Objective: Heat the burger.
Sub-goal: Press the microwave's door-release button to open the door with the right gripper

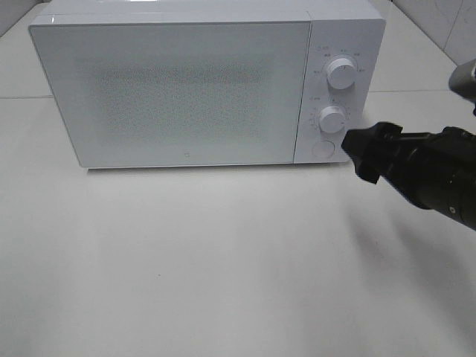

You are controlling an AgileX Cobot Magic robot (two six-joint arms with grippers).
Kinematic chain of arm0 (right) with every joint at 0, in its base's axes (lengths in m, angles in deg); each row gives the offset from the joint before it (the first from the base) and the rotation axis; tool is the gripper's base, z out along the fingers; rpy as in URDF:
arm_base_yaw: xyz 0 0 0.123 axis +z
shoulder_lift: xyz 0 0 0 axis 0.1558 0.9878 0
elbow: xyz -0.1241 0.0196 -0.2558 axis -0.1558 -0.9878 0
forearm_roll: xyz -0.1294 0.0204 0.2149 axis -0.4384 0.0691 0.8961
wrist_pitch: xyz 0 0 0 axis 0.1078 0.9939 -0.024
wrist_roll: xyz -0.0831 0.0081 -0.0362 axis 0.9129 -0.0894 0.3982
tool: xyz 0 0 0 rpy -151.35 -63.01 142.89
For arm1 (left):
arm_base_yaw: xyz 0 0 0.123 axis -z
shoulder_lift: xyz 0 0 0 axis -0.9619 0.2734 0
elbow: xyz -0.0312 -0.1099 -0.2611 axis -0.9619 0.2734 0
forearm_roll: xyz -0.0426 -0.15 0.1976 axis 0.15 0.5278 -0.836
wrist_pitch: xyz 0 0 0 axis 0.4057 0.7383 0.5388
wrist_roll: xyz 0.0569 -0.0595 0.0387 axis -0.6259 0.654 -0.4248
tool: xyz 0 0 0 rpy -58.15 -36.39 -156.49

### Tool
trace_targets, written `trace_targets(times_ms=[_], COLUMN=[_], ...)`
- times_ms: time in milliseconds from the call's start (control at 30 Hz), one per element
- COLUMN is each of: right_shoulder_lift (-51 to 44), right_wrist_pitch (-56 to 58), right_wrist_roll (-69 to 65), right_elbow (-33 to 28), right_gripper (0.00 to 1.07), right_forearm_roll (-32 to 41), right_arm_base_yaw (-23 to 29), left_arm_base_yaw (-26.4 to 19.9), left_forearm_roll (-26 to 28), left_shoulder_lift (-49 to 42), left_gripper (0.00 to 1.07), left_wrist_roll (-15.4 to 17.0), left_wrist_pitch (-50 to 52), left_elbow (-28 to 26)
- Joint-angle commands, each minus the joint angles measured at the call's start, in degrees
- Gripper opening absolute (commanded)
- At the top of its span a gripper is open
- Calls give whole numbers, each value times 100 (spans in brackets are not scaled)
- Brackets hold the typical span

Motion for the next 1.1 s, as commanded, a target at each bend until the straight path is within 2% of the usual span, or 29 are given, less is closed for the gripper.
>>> trace_targets(times_ms=[33,100,300,367,400,433,500,533,567,633,667,700,767,800,867,900,1033,1100], right_shoulder_lift=[-235,-470,-785,-928,-928,-991,-1014,-1060,-1060,-1060,-1060,-1060,-1060,-1060,-1060,-1060,-1060,-1060], right_wrist_pitch=[842,1369,1616,1977,1977,2240,2361,2727,2727,3461,3461,4165,4475,5277,5586,6268,6967,7454], right_wrist_roll=[945,1719,2372,2361,2361,2172,2040,1667,1667,1049,1049,653,493,143,34,-63,-115,17], right_elbow=[126,241,361,418,418,476,504,630,630,911,911,1146,1243,1507,1616,1868,2143,2303], right_gripper=[76,76,76,76,76,76,76,76,76,76,76,76,76,77,77,78,78,77], right_forearm_roll=[476,556,441,-115,-115,-710,-934,-1473,-1473,-2280,-2280,-2716,-2893,-3363,-3552,-3953,-4183,-4177], right_arm_base_yaw=[11,11,11,-23,-23,-29,-29,-29,-29,-86,-86,-223,-344,-653,-785,-1071,-1484,-2068], left_arm_base_yaw=[-6,-6,-6,-6,-6,-6,-6,-6,-6,-6,-6,-6,-6,-6,-6,-6,-6,-6], left_forearm_roll=[-6,-6,-6,-6,-6,-6,-6,-6,-6,-6,-6,-6,-6,-6,-6,-6,-6,-6], left_shoulder_lift=[-115,-115,-115,-115,-115,-115,-115,-115,-115,-115,-115,-115,-115,-115,-115,-115,-115,-115], left_gripper=[101,101,101,101,101,101,101,101,101,101,101,101,101,101,101,101,101,101], left_wrist_roll=[40,40,40,40,40,40,40,40,40,40,40,40,40,40,40,40,40,40], left_wrist_pitch=[23,23,23,23,23,23,23,23,23,23,23,23,23,23,23,23,23,23], left_elbow=[17,17,17,17,17,17,17,17,17,17,17,17,17,17,17,17,17,17])
